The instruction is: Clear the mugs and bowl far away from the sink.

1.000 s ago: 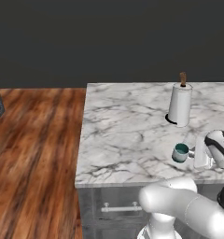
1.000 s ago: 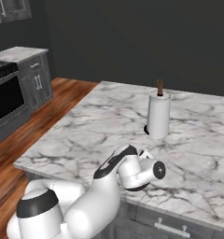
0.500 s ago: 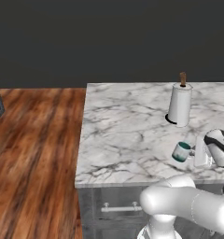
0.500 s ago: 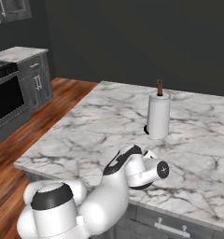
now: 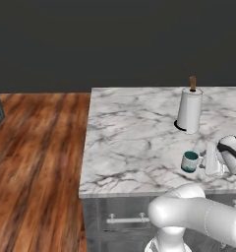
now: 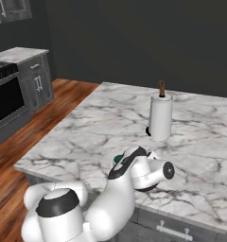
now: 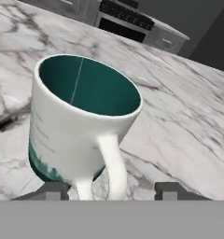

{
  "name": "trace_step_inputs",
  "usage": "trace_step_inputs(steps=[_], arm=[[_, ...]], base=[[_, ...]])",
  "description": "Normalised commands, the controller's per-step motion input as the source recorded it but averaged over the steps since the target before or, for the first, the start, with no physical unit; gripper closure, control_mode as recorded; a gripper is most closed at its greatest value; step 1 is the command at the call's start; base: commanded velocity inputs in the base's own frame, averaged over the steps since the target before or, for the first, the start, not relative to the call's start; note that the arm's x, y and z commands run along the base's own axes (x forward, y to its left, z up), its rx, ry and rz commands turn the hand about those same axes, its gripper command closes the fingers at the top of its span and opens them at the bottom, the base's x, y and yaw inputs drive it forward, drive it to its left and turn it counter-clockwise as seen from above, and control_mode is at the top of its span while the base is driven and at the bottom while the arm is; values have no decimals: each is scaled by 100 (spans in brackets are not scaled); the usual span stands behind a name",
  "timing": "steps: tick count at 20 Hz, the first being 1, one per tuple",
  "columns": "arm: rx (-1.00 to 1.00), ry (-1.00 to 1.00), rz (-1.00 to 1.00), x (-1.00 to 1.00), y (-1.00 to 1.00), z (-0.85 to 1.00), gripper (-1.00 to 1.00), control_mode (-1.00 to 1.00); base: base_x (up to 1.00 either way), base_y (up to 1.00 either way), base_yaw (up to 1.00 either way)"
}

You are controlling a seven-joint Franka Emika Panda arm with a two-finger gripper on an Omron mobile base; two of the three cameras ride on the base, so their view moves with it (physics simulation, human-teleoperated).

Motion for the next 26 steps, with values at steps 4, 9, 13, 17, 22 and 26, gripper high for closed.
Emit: trace_step_inputs(steps=[4, 9, 13, 17, 22, 26], arm=[[-2, 0, 4, -16, 46, 0, -100, -100], [-1, 0, 3, -16, 28, 12, -100, -100], [0, 0, 1, -18, 0, 41, -100, -100], [0, 0, 0, -16, -7, 60, -100, -100], [0, -2, 0, -28, -5, 53, -100, -100], [0, -5, 2, -54, 0, 24, -100, -100]], base=[[0, 0, 0], [0, 0, 0], [0, 0, 0], [0, 0, 0], [0, 0, 0], [0, 0, 0]])
